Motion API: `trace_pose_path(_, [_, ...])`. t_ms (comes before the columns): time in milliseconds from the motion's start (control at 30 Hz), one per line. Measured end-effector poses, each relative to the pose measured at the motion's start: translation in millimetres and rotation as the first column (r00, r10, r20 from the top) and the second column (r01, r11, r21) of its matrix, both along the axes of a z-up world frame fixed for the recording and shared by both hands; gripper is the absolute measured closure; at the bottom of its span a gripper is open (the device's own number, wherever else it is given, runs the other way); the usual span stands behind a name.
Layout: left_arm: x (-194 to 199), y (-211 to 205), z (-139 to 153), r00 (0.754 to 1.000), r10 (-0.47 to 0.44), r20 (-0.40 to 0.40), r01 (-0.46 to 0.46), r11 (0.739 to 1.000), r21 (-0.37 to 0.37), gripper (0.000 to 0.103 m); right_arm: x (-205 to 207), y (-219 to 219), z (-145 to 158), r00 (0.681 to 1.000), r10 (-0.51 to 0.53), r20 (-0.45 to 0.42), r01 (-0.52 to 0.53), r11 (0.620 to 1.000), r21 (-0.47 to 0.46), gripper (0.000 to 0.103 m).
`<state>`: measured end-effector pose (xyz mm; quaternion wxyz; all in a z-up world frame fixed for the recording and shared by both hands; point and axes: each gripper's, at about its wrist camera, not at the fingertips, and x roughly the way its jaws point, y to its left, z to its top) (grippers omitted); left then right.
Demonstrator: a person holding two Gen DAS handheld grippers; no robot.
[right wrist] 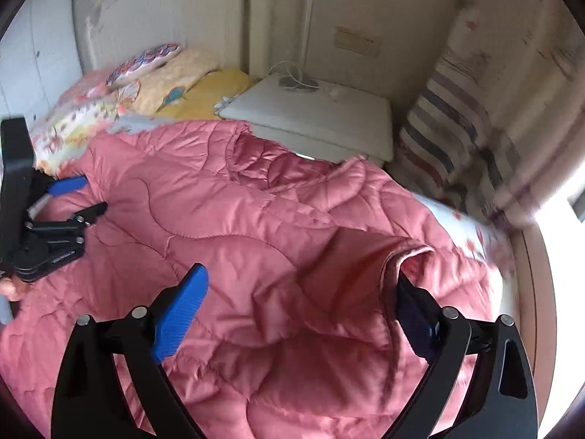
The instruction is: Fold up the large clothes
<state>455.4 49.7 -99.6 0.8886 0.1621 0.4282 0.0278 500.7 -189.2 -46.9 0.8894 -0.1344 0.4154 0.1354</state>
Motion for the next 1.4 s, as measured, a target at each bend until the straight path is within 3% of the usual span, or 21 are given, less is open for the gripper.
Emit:
trace_pose_path(67, [-1, 2, 0, 1.0, 0.0, 0.006, 0.0, 1.0, -0.006, 0.051, 17, 3, -28, 0.996, -0.013, -0.084, 0.01, 0.999, -0.041, 0.006])
trace_pose_path(133, [-3, 3, 0, 1.0, 0.0, 0.01, 0.0, 1.0, -0.008, 0.049, 26, -7, -48, 0.992, -0.015, -0.127, 0.018, 1.0, 0.02, 0.004])
trace_pose_path(233, [-5, 7, 1, 1.0, -0.008, 0.009, 0.008, 1.0, -0.009, 0.044, 22, -38, -36, 0.989, -0.084, -0.122, 0.089, 0.995, 0.042, 0.005])
trace_pose_path(300, [-7, 9, 2, 1.0, -0.007, 0.004, 0.007, 1.0, -0.021, 0.042, 14, -59, -28, 0.979, -0.176, -0.107, 0.173, 0.984, -0.036, 0.005])
trace_pose_path(367, [-8, 10, 3, 1.0, 0.0, 0.004, 0.0, 1.0, -0.023, 0.041, 0, -76, -13, 0.958, -0.284, -0.026, 0.278, 0.952, -0.13, 0.005])
trace_pose_path(400, [-8, 8, 2, 1.0, 0.002, 0.007, -0.002, 1.0, -0.012, 0.04, -8, -77, -3, 0.953, -0.303, 0.011, 0.301, 0.944, -0.135, 0.005])
trace_pose_path(433, [-9, 6, 1, 1.0, 0.003, 0.014, -0.003, 1.0, 0.001, 0.04, -15, -73, 5, 0.958, -0.284, 0.03, 0.285, 0.951, -0.121, 0.005])
trace_pose_path(567, [-11, 4, 0, 1.0, 0.007, 0.029, -0.007, 1.0, 0.009, 0.04, -47, -24, 25, 0.993, -0.021, 0.118, 0.021, 1.0, 0.001, 0.005])
trace_pose_path(633, [-12, 6, 1, 1.0, 0.007, 0.03, -0.007, 1.0, -0.003, 0.04, -45, 1, 13, 0.988, 0.109, 0.111, -0.112, 0.994, 0.018, 0.008])
trace_pose_path(667, [-12, 6, 1, 1.0, 0.005, 0.031, -0.005, 1.0, -0.005, 0.04, -39, 9, -4, 0.987, 0.149, 0.058, -0.15, 0.989, 0.014, 0.009])
trace_pose_path(733, [-14, 7, 1, 0.999, 0.0, 0.035, 0.001, 1.0, -0.012, 0.036, -25, 6, -34, 0.989, 0.139, -0.054, -0.139, 0.99, -0.01, 0.009])
trace_pose_path(767, [-15, 7, 2, 0.999, -0.007, 0.039, 0.008, 1.0, -0.02, 0.033, -23, -7, -42, 0.99, 0.121, -0.074, -0.119, 0.992, 0.037, 0.009])
trace_pose_path(833, [-17, 5, 2, 0.999, -0.025, 0.047, 0.026, 1.0, -0.016, 0.032, -26, -28, -42, 0.992, 0.085, -0.095, -0.075, 0.992, 0.103, 0.009])
trace_pose_path(1000, [-19, 4, 0, 0.998, -0.023, 0.055, 0.023, 1.0, -0.007, 0.032, -46, -58, -24, 0.993, -0.073, -0.097, 0.076, 0.997, 0.029, 0.008])
trace_pose_path(1067, [-19, 5, -1, 0.998, -0.015, 0.057, 0.015, 1.0, -0.01, 0.032, -51, -55, -22, 0.998, -0.044, -0.053, 0.048, 0.997, 0.066, 0.008])
trace_pose_path(1133, [-22, 7, 2, 0.998, -0.027, 0.061, 0.029, 0.999, -0.025, 0.032, -42, -56, -42, 0.989, -0.069, -0.13, 0.069, 0.998, -0.008, 0.007])
trace_pose_path(1167, [-26, 8, 5, 0.997, -0.027, 0.067, 0.029, 0.999, -0.022, 0.032, -40, -58, -42, 0.987, -0.084, -0.136, 0.089, 0.996, 0.03, 0.007])
trace_pose_path(1233, [-44, 15, 18, 0.994, -0.031, 0.106, 0.036, 0.998, -0.044, 0.032, -57, -69, -27, 0.987, -0.117, -0.11, 0.127, 0.988, 0.088, 0.01])
trace_pose_path(1333, [-91, 29, 44, 0.98, -0.063, 0.19, 0.079, 0.994, -0.076, 0.032, -108, -75, -4, 0.997, -0.07, -0.028, 0.072, 0.993, 0.092, 0.009])
trace_pose_path(1400, [-127, 39, 55, 0.967, -0.074, 0.243, 0.093, 0.993, -0.067, 0.021, -150, -86, 7, 0.999, -0.045, 0.006, 0.044, 0.993, 0.107, 0.008])
